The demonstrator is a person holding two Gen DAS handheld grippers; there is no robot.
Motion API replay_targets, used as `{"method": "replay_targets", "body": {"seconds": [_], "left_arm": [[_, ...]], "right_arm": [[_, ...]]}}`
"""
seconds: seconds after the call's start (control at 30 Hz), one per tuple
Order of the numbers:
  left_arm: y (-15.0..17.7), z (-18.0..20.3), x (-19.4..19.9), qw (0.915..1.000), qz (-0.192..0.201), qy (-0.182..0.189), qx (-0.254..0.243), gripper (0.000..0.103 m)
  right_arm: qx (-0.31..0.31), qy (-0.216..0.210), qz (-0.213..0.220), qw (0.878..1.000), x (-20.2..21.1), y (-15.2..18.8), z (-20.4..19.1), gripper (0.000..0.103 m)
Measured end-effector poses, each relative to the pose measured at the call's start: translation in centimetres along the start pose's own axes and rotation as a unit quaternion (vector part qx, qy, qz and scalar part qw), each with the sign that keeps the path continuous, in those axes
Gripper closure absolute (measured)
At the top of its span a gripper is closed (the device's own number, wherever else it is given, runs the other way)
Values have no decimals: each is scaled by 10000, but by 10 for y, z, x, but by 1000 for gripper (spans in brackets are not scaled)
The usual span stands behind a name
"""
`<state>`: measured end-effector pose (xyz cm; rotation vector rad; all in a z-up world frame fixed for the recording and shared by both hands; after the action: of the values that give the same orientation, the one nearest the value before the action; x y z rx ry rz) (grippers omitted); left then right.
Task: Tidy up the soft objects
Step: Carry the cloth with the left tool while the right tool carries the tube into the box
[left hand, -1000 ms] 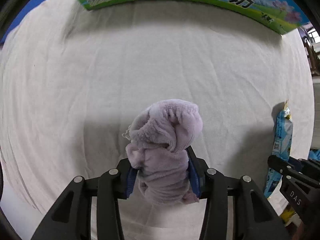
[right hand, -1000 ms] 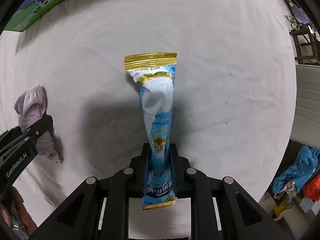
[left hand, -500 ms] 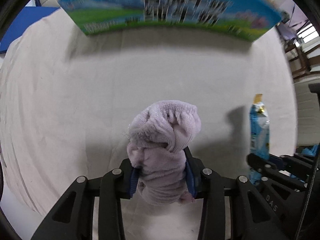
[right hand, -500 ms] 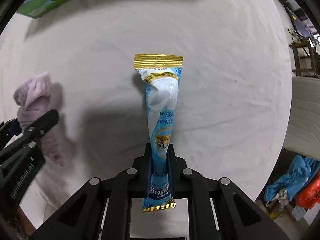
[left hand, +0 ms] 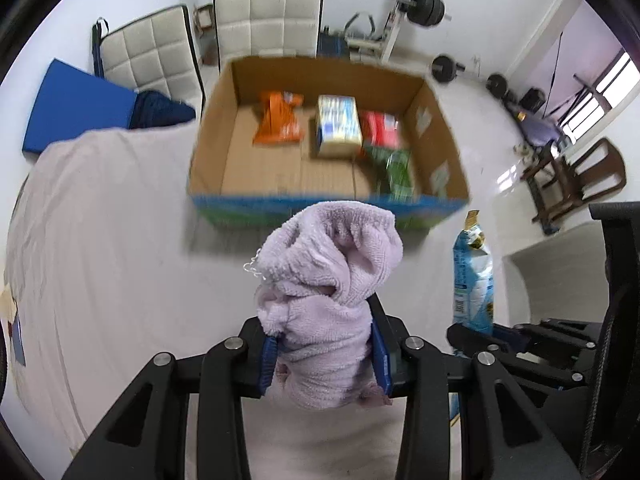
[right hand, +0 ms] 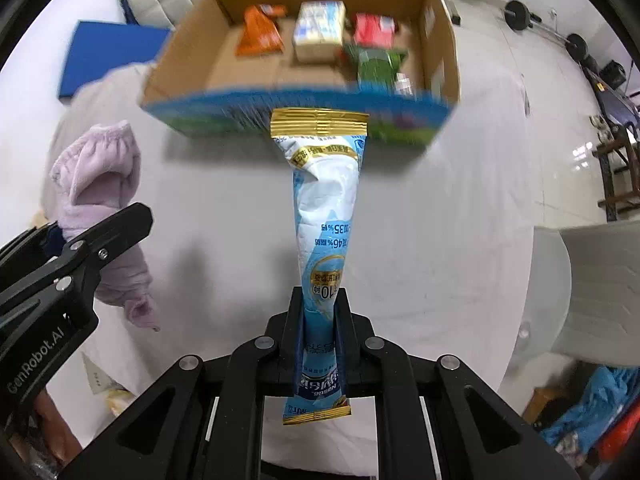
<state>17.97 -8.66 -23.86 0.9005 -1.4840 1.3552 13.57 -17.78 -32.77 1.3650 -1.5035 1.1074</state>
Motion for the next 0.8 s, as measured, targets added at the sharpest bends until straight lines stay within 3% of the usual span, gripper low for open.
{"method": "replay_targets", "body": {"seconds": [0.17,0.37,0.6,0.8], "left_arm": [[-60,-20,4,9995,146,186,192,67],[-112,-36,-33,9988,-4,229,422,67],[-154,-56,-86,9960,-544,303,648,67],[-154,-68,-146,9876,-1236,343,906,67]], "right_arm": [[16,-276,363,9990,35,-59,-6,90],[-169,-572,689,9958,42,-126,-12,90],[-780,-878,723,9904,-13,-207,4,90],[-841,-801,439,9923,-74,-237,9,90]]}}
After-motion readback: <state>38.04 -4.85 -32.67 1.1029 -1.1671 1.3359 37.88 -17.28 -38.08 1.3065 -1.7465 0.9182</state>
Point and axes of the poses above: each gripper's, at about its wrist camera, not at the fingertips, and x roughly against the way its jaws point, z to its right, y to its underside, the point moved 8 cm from there along -x, roughly the way its jaws point, and after that the axes turned 8 degrees about -y, right-handed, at the moved point
